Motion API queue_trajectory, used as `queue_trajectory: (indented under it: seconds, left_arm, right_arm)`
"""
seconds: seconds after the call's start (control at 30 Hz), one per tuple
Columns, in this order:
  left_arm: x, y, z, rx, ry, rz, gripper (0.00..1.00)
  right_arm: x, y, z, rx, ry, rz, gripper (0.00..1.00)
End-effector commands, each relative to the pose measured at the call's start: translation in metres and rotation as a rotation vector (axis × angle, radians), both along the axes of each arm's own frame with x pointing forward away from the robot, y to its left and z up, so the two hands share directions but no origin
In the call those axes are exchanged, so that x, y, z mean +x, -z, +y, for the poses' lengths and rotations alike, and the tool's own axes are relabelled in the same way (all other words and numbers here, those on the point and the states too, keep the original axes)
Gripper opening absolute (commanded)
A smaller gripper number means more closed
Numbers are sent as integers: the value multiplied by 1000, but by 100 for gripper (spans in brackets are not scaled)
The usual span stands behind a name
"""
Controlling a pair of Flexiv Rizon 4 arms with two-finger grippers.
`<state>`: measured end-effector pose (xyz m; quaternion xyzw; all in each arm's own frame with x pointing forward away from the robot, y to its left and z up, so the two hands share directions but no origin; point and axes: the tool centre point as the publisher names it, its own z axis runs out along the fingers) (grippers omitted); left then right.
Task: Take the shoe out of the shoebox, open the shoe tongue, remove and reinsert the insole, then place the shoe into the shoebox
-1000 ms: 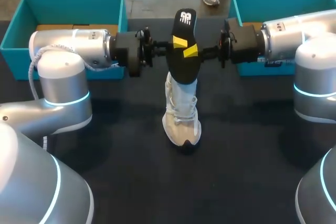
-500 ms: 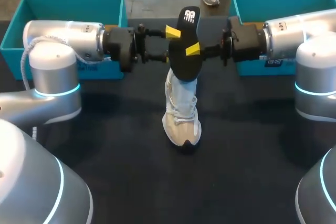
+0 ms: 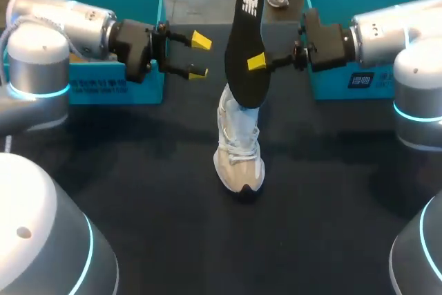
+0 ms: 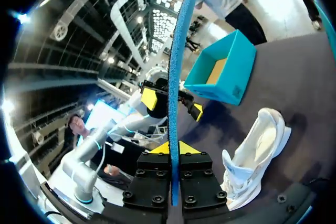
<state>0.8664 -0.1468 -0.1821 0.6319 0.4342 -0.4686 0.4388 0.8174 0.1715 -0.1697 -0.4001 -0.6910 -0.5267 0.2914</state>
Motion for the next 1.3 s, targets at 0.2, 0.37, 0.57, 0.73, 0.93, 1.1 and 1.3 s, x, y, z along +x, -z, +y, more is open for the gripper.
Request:
queue_trajectory:
  seconds: [0.2,0.37,0.57,0.73,0.93,1.1,1.3]
  left_arm:
    - [14,13,5,55,98,-31,100]
    - [15,14,7,66,117,-37,100]
    - [14,14,8,79,122,-42,100]
    - [14,14,8,79,122,-42,100]
    - [14,14,8,79,122,-42,100]
    - [14,14,8,79,122,-42,100]
    - [14,14,8,79,122,-42,100]
  right_arm:
    - [11,-13,12,-62,-74,-105,0]
    - [14,-15,16,-62,-107,-122,0]
    - [14,-16,16,-62,-106,-121,0]
    - [14,-16,16,-62,-106,-121,0]
    - [14,-16,16,-62,-106,-121,0]
    - [14,-16,16,-62,-106,-121,0]
    - [14,-16,16,-62,-106,-121,0]
